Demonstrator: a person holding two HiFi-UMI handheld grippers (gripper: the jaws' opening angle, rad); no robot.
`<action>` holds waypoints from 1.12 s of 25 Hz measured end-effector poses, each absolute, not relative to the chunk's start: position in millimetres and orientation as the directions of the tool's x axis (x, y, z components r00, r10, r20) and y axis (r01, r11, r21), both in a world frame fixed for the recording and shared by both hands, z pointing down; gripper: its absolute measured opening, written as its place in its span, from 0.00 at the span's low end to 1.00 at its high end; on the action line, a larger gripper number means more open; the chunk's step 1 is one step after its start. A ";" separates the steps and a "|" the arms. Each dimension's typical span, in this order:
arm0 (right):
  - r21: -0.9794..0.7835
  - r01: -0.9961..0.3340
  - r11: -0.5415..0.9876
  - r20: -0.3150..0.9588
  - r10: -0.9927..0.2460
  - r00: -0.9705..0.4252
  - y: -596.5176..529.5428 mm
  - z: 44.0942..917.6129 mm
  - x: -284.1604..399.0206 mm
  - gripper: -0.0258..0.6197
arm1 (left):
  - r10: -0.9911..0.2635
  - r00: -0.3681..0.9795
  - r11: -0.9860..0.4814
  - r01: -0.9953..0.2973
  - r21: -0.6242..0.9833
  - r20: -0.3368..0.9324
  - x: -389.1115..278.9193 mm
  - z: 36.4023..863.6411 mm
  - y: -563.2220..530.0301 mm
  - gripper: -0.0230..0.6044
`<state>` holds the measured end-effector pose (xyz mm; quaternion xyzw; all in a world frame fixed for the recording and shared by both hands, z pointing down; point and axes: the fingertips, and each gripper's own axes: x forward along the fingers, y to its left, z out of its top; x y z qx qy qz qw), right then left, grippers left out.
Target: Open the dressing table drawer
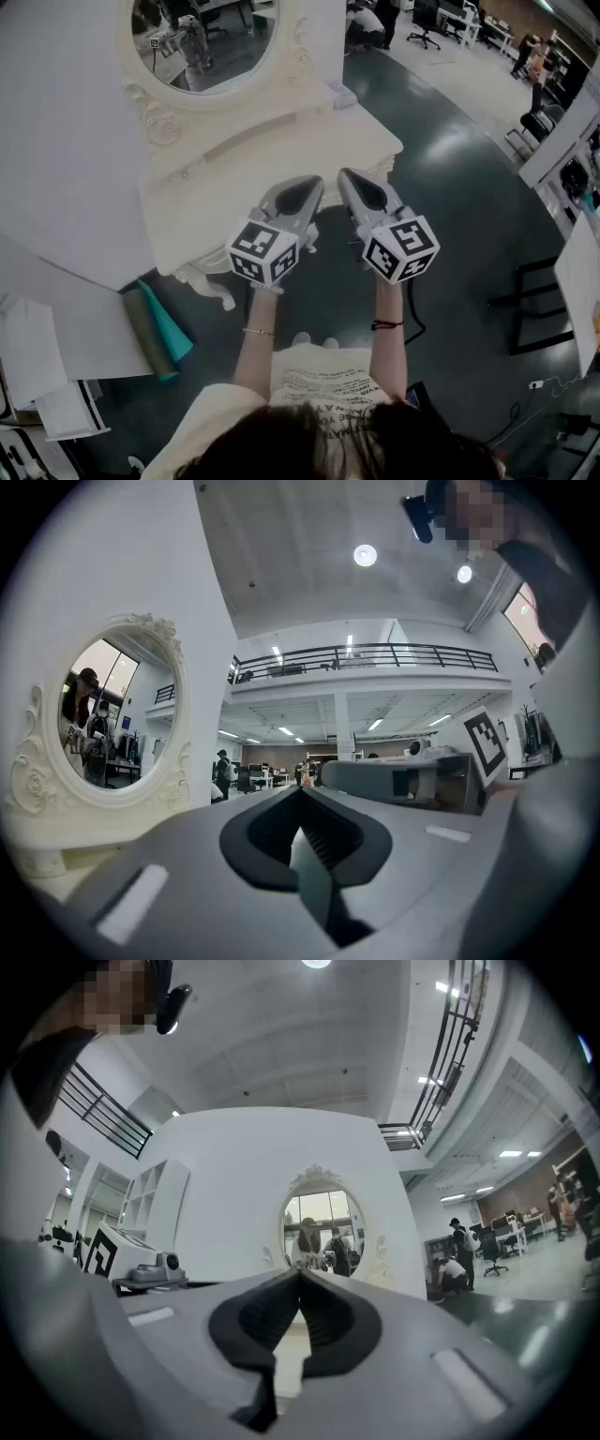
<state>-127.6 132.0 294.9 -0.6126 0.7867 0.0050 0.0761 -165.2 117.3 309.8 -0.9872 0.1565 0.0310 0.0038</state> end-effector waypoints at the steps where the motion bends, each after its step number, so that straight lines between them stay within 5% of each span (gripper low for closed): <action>1: -0.085 -0.965 0.250 -0.125 -0.963 -0.238 132.9 295.4 -126.8 0.04 | -0.308 0.949 -0.951 -0.309 0.000 -0.062 -164.1 309.7 118.4 0.03; 28: -0.133 -0.954 0.268 -0.116 -0.960 -0.254 139.7 312.7 -89.0 0.04 | -0.376 0.925 -0.927 -0.375 0.023 -0.048 -139.9 328.8 132.8 0.03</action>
